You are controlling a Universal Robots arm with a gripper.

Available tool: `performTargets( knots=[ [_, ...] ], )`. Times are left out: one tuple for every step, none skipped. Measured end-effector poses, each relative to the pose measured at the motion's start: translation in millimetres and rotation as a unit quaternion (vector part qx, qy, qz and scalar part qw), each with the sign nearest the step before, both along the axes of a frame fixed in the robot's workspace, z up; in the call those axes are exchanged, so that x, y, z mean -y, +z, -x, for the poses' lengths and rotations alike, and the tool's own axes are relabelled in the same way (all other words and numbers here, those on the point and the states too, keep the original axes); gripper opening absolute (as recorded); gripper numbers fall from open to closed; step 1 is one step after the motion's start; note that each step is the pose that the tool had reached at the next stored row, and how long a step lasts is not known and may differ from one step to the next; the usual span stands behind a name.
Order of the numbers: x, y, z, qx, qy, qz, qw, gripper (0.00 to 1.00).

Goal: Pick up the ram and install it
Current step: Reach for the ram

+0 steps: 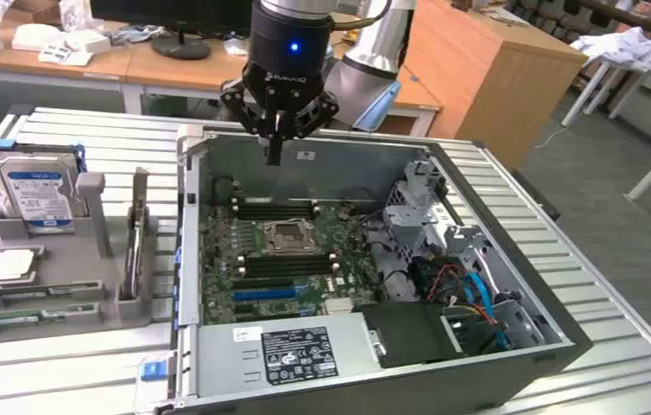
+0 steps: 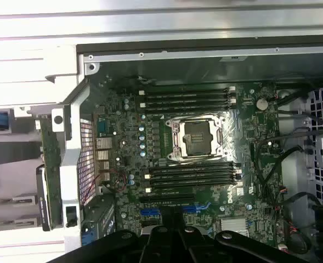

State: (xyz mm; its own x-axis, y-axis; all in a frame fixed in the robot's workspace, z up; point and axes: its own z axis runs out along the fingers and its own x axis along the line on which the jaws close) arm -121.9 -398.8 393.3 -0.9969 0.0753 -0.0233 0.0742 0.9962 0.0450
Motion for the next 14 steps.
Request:
performTargets(
  knots=[
    [0.0, 0.0, 0.0, 0.0000, 0.000, 0.0000, 1.0000, 0.11],
    [0.0, 0.0, 0.0, 0.0000, 0.000, 0.0000, 1.0000, 0.11],
    [0.0, 0.0, 0.0, 0.0000, 0.000, 0.0000, 1.0000, 0.11],
    [0.0, 0.0, 0.0, 0.0000, 0.000, 0.0000, 1.0000, 0.11],
    [0.0, 0.0, 0.0, 0.0000, 0.000, 0.0000, 1.0000, 0.11],
    [0.0, 0.0, 0.0, 0.0000, 0.000, 0.0000, 1.0000, 0.11],
    [0.0, 0.0, 0.0, 0.0000, 0.000, 0.0000, 1.0000, 0.11],
    [0.0, 0.0, 0.0, 0.0000, 0.000, 0.0000, 1.0000, 0.11],
    [0.0, 0.0, 0.0, 0.0000, 0.000, 0.0000, 1.0000, 0.11],
    [0.0, 0.0, 0.0, 0.0000, 0.000, 0.0000, 1.0000, 0.11],
    [0.0, 0.0, 0.0, 0.0000, 0.000, 0.0000, 1.0000, 0.11],
    [0.0, 0.0, 0.0, 0.0000, 0.000, 0.0000, 1.0000, 0.11],
    [0.0, -0.1, 0.2, 0.0000, 0.000, -0.0001, 1.0000, 0.11],
    [0.0, -0.1, 1.0, 0.0001, 0.000, -0.0001, 1.0000, 0.11]
  ],
)
